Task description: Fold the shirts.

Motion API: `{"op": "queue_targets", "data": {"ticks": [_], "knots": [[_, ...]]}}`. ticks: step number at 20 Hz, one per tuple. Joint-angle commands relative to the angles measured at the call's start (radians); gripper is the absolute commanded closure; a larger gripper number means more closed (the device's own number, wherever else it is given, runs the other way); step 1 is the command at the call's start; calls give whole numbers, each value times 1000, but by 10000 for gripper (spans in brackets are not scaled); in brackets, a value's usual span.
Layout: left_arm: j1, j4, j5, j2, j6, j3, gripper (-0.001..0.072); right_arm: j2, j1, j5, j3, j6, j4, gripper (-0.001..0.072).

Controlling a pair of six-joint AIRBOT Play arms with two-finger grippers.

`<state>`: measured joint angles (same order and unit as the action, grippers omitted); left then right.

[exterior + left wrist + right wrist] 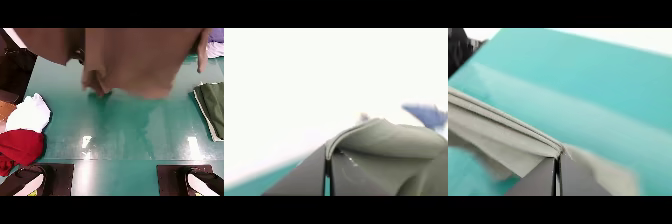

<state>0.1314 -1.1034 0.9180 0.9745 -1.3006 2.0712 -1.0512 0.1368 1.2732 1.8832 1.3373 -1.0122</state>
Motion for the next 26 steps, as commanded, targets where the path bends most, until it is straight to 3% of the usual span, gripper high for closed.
{"op": "queue_targets", "data": {"ticks": [1, 5, 10, 15, 19, 24, 25, 26], "knots": [[-1, 4, -61, -35, -1, 88, 682, 12, -2, 58, 160, 2, -50, 699], [-1, 3, -167, -91, 0, 88, 683, 12, -2, 102, 234, 55, -202, 699], [-1, -206, -72, -36, -57, -79, 683, -64, -2, 147, 48, 97, -212, 699], [-1, -240, 104, 237, -64, -281, 682, -333, -2, 212, -132, 113, -212, 700], [-1, -212, 142, 512, -84, -360, 682, -531, 19, 211, -220, 127, -173, 699], [-1, -214, 235, 672, -85, -362, 682, -669, 86, 182, -250, 27, -68, 694], [-1, -214, 224, 670, -83, -361, 682, -691, 96, 181, -250, -22, 10, 605], [-1, -214, 217, 665, -80, -361, 682, -716, 105, 176, -250, -57, 103, 355]]}}
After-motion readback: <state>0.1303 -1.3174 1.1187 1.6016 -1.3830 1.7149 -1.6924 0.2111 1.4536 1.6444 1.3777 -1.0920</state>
